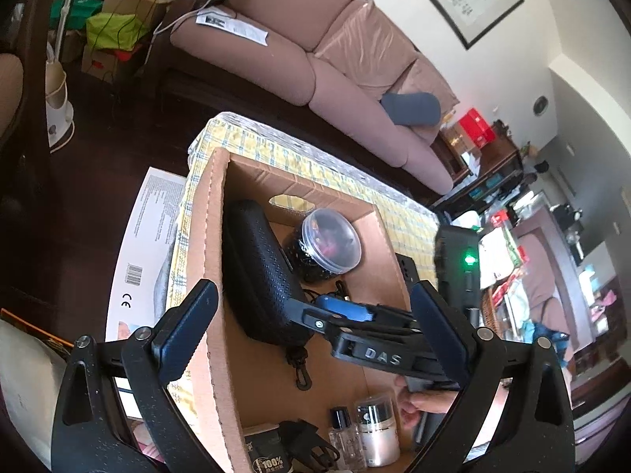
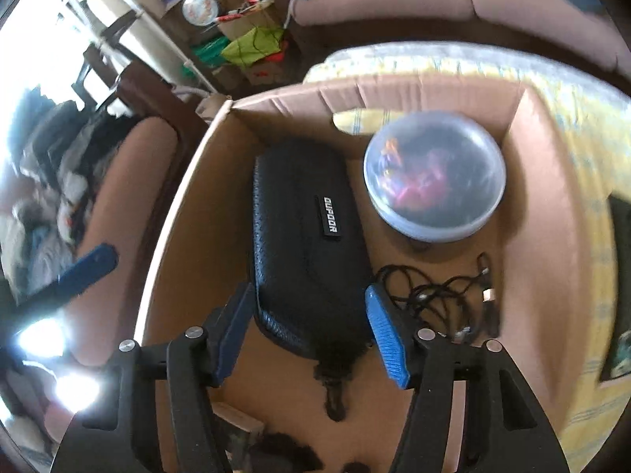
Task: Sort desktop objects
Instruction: 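Lift both tools out of the box, then grasp the black hairbrush handle with the right tool, then carry the black hairbrush with the right tool and lower it into the box, then open the right tool and move both tools back over the bed, then grasp the pink cosmetic tube with the right tool while the left grasps the gold-capped bottle, then carry the pink tube and gold-capped bottle into the box and open both tools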
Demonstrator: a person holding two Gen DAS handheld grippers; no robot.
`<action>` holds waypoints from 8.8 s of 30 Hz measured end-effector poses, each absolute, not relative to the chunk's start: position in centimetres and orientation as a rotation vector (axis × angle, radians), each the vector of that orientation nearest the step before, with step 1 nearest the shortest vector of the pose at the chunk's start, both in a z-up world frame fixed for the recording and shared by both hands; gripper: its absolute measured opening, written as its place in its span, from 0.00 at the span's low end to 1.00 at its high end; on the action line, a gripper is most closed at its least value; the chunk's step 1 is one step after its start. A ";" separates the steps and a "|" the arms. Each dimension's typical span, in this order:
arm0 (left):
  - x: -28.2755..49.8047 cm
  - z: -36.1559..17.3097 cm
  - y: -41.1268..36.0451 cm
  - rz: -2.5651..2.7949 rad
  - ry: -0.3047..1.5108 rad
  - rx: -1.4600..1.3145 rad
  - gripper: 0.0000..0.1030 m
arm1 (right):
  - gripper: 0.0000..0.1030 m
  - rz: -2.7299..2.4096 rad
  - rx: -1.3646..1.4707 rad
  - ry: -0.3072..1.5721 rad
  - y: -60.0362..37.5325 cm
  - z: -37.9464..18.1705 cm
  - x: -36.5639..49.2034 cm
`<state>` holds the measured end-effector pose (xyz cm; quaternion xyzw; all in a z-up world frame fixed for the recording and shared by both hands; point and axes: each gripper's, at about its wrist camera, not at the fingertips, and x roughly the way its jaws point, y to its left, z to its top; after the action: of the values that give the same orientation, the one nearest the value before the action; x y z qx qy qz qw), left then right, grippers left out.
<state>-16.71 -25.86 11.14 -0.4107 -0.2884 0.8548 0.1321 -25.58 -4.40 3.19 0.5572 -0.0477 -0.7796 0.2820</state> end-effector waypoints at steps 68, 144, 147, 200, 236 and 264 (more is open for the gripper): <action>-18.4 4.4 15.7 2.175 -0.378 -1.549 1.00 | 0.49 -2.611 1.295 -0.162 35.2 1.4 -11.3; -20.0 0.9 -15.2 2.001 -1.052 -1.532 0.45 | 0.18 -2.150 1.450 0.067 -0.8 4.3 -17.6; -19.3 2.3 -16.3 2.029 -1.067 -1.495 0.49 | 0.18 -2.152 1.460 0.186 -1.4 4.0 -17.2; -16.1 12.3 -1.4 2.169 -0.483 -1.385 1.00 | 0.84 -2.546 1.236 -0.295 24.5 12.1 -13.8; -28.6 1.5 24.3 2.157 0.240 -1.418 0.33 | 0.27 -2.532 1.349 -0.185 28.7 -1.9 -17.0; -20.3 14.9 -1.2 2.316 -0.102 -1.305 0.24 | 0.18 -2.409 1.062 -0.296 20.4 9.4 -12.7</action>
<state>-20.28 -1.21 14.91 -0.4765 -0.0371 0.8454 0.2383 -12.68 20.41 9.36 0.3888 -0.1084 -0.8820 0.2434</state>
